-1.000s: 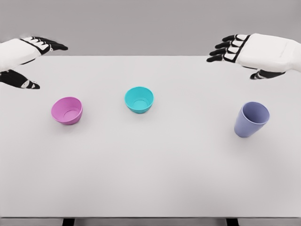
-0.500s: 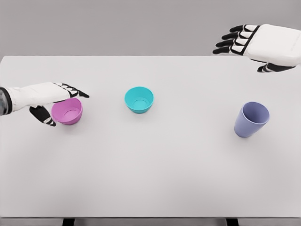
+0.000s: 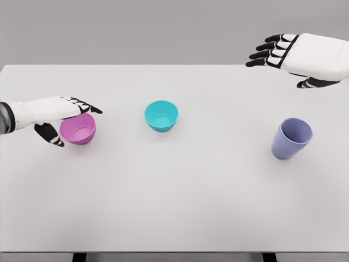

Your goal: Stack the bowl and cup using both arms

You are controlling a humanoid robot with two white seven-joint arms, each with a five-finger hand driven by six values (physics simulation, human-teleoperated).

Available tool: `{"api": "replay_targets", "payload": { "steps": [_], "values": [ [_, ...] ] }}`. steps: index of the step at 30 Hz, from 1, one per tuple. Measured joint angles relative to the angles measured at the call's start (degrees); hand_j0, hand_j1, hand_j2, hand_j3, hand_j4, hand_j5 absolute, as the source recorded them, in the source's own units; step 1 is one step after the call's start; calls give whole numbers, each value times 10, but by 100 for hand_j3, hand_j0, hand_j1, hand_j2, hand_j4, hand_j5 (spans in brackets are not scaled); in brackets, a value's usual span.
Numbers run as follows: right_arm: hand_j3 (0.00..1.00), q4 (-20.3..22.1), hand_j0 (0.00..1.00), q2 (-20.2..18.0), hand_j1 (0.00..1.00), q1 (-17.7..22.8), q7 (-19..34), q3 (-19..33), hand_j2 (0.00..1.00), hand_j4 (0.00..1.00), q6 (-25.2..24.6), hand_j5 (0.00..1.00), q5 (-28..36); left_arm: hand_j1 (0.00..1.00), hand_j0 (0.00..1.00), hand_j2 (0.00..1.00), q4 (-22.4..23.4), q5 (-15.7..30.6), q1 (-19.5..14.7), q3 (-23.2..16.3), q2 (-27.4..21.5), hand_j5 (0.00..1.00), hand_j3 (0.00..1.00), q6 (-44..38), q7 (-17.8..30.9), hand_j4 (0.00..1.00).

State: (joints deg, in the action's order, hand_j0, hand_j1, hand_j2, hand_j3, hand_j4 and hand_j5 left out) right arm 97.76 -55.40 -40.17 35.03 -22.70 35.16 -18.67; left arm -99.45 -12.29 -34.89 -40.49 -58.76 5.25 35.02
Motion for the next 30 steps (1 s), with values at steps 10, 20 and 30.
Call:
{"api": "replay_targets", "payload": {
  "steps": [10, 20, 30],
  "values": [
    [100, 0, 100, 1, 100, 0, 0, 0, 100, 100, 0, 100, 0, 100, 100, 100, 1, 1, -1, -2, 14, 100, 100, -77, 0, 100],
    [100, 0, 100, 2, 100, 1, 0, 0, 100, 100, 0, 100, 0, 100, 100, 100, 16, -20, -2, -17, 30, 100, 100, -83, 0, 100],
    [100, 0, 100, 0, 100, 2, 0, 0, 100, 100, 0, 100, 0, 100, 100, 100, 39, -43, -2, -23, 51, 100, 100, -83, 0, 100]
  ]
}}
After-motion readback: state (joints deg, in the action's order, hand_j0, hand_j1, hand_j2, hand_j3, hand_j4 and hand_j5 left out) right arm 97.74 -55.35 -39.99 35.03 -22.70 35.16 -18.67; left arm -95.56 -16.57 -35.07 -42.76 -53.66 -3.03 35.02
